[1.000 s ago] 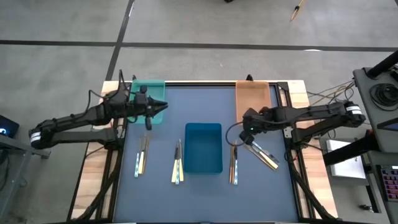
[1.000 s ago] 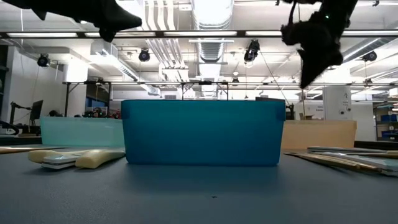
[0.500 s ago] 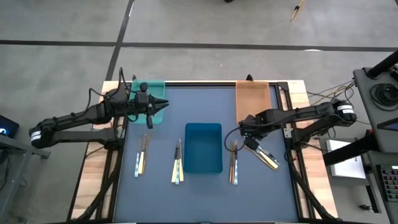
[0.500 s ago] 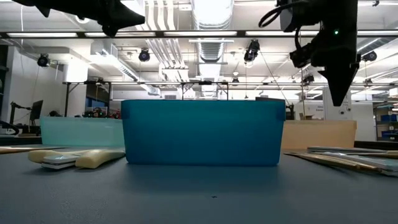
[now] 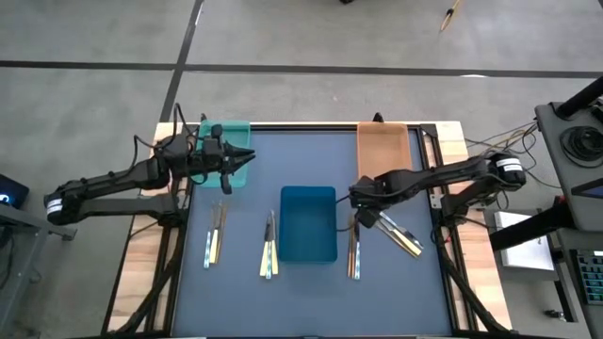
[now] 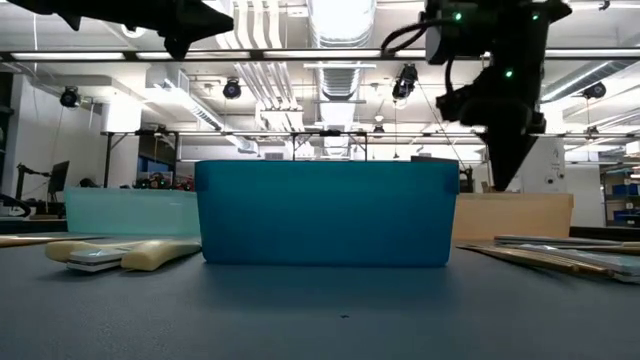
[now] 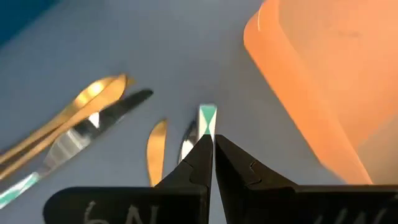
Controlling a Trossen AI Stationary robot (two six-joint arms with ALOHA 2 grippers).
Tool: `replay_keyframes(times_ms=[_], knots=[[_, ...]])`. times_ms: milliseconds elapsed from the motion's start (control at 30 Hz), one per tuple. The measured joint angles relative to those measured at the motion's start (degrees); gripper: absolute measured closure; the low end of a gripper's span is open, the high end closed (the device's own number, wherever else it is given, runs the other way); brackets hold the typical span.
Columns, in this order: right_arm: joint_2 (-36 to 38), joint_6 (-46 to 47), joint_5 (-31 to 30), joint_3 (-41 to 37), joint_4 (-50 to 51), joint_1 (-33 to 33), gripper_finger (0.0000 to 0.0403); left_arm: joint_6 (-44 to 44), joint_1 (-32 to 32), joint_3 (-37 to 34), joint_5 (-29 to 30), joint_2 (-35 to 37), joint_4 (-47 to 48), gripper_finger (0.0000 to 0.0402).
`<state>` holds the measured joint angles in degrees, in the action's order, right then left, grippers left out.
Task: Sort silverware by color (type)
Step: Put the top right blue and white knife into the orange bin
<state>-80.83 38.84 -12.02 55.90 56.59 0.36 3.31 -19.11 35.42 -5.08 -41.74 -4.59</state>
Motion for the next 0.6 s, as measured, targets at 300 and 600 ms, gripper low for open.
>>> replay_keyframes(times_ms=[300, 600], knots=[[-5.1, -7.8, 6.3, 0.0, 2.7, 0.0, 0.0394, 0.6, 0.0, 0.1, -0.1, 0.0, 0.4, 0.0365], [-0.8, -10.9, 9.1, -4.1, 3.7, 0.1, 0.0394, 0.7, 0.0, 0.1, -0.1, -0.1, 0.3, 0.0365]])
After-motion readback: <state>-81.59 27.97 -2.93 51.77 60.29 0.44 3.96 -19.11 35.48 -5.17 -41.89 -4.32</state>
